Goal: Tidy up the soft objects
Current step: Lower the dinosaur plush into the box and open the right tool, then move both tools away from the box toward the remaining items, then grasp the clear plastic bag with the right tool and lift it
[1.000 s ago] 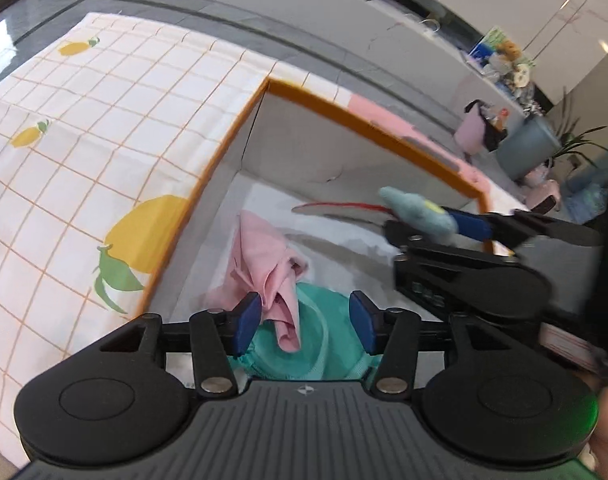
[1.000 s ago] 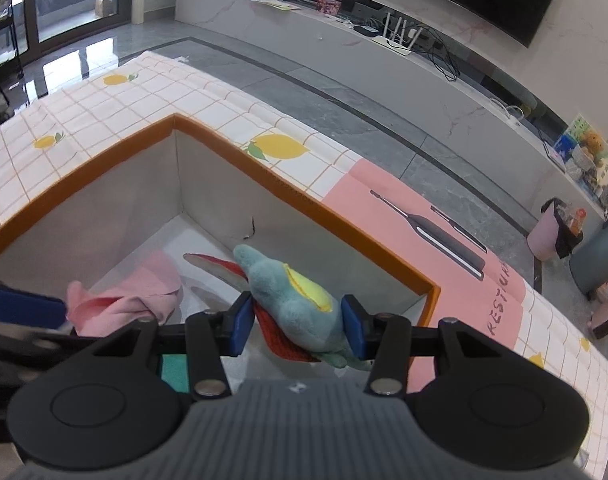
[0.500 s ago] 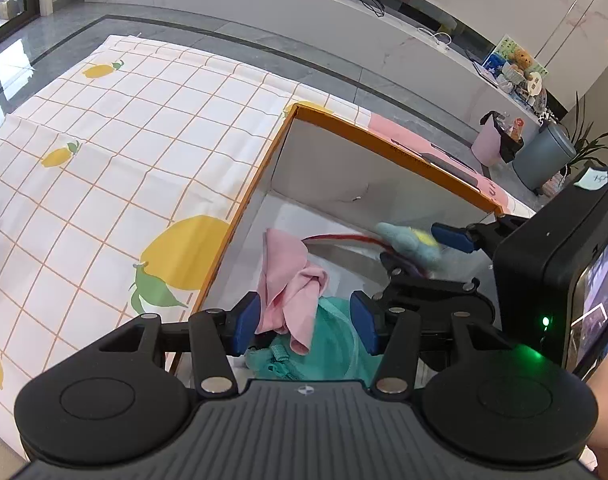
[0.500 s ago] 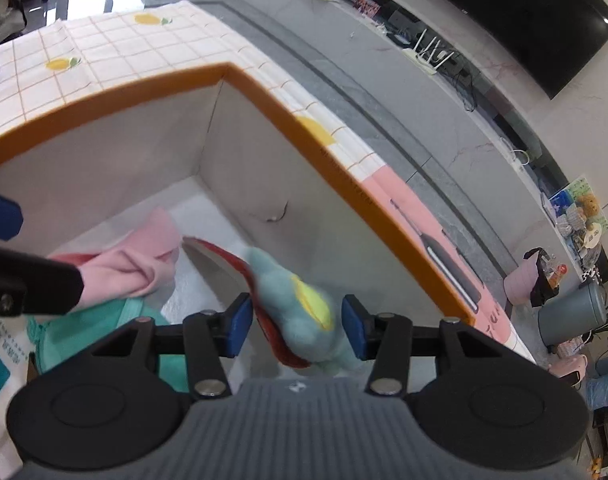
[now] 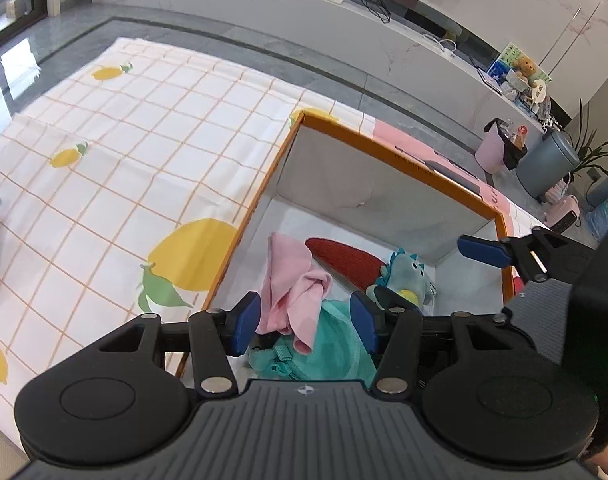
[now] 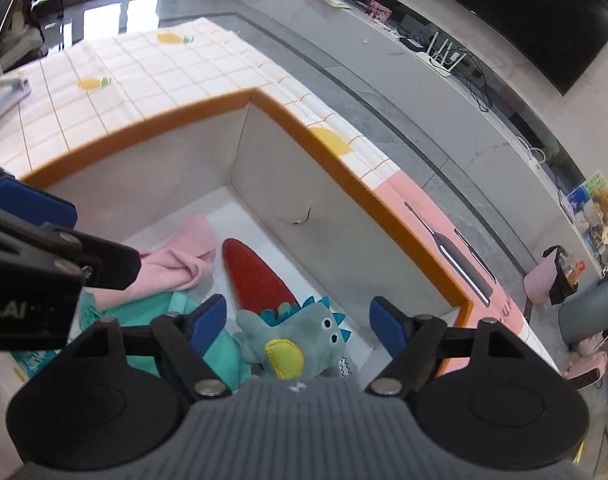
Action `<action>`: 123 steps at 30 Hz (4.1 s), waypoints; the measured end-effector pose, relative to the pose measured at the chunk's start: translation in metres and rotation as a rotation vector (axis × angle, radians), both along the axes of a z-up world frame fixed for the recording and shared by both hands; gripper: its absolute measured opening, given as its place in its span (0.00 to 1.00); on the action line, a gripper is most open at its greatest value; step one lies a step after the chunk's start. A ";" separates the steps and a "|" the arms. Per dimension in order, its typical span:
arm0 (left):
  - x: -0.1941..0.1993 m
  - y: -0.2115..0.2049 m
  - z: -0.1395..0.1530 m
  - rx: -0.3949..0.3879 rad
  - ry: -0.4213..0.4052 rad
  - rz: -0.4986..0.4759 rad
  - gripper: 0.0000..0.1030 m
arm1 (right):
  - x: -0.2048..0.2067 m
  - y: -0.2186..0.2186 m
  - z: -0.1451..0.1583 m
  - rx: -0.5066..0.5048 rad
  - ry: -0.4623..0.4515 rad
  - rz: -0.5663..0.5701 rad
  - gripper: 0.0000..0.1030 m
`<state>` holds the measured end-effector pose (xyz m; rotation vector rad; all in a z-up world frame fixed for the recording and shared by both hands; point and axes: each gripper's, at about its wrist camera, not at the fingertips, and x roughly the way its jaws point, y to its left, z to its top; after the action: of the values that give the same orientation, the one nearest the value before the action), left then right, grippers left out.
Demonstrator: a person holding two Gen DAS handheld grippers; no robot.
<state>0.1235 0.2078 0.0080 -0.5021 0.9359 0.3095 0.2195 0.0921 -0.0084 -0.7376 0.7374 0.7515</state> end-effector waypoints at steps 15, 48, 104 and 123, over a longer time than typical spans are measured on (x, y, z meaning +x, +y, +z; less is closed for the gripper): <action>-0.013 -0.015 0.031 0.060 -0.117 -0.018 0.59 | -0.020 -0.041 0.053 0.134 0.072 -0.164 0.90; -0.012 -0.231 0.002 0.117 -0.159 -0.552 0.59 | -0.013 -0.311 -0.024 0.178 0.278 -0.742 0.94; -0.036 -0.313 -0.049 0.238 -0.123 -0.731 0.59 | -0.001 -0.431 -0.062 0.162 0.313 -0.955 0.34; -0.041 -0.316 -0.058 0.221 -0.098 -0.760 0.59 | 0.003 -0.482 -0.072 0.186 0.392 -1.070 0.32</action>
<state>0.0826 -0.1084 -0.0504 0.0608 0.9180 -0.2972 0.2225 -0.3895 -0.0801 0.0447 1.2368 -0.0369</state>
